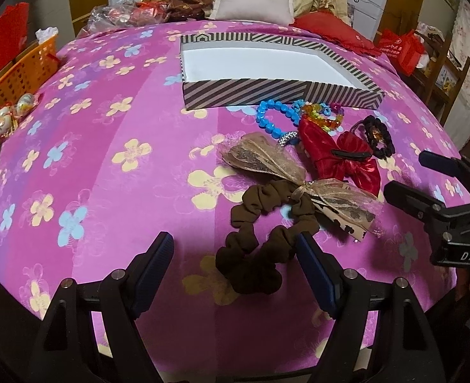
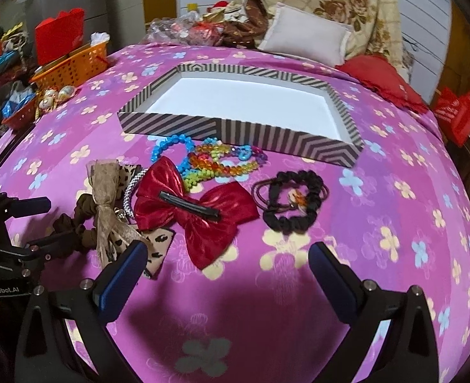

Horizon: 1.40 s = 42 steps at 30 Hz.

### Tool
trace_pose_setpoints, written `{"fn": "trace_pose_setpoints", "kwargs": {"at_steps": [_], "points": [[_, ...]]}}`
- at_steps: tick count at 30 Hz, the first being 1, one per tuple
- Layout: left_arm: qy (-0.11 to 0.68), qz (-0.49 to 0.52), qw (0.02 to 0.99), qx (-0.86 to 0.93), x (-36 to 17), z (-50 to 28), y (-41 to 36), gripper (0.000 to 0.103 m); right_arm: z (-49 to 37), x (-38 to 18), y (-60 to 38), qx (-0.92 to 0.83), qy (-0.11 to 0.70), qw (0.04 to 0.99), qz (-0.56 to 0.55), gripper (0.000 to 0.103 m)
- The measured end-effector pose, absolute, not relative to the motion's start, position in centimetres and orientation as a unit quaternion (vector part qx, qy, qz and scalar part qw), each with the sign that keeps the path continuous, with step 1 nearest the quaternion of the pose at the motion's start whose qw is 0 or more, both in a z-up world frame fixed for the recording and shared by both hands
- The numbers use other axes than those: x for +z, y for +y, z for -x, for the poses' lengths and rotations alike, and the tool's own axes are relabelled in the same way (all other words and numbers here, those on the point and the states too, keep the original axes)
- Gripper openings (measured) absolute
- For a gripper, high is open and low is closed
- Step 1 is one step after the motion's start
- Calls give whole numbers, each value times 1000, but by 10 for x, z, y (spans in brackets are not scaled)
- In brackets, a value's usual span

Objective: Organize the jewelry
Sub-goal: 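Move both tools toward the bows lying beside the striped box, then grasp the red hair bow with the right tool while the left tool grasps the leopard bow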

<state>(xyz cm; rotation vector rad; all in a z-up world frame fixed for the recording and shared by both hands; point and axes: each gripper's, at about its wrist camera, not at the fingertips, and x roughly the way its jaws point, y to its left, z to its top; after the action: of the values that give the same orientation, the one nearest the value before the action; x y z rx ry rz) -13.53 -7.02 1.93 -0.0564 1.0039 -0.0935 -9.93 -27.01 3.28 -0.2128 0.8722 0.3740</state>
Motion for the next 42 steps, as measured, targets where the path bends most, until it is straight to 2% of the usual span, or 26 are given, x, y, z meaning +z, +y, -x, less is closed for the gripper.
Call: {"fn": "trace_pose_setpoints", "kwargs": {"at_steps": [7, 33, 38, 42], "points": [[482, 25, 875, -44, 18, 130, -70, 55, 87, 27, -262, 206, 428, 871, 121, 96], [498, 36, 864, -68, 18, 131, -64, 55, 65, 19, -237, 270, 429, 841, 188, 96], [500, 30, 863, -68, 16, 131, -62, 55, 52, 11, -233, 283, 443, 827, 199, 82], [503, 29, 861, -72, 14, 129, -63, 55, 44, 7, -232, 302, 450, 815, 205, 80]]}}
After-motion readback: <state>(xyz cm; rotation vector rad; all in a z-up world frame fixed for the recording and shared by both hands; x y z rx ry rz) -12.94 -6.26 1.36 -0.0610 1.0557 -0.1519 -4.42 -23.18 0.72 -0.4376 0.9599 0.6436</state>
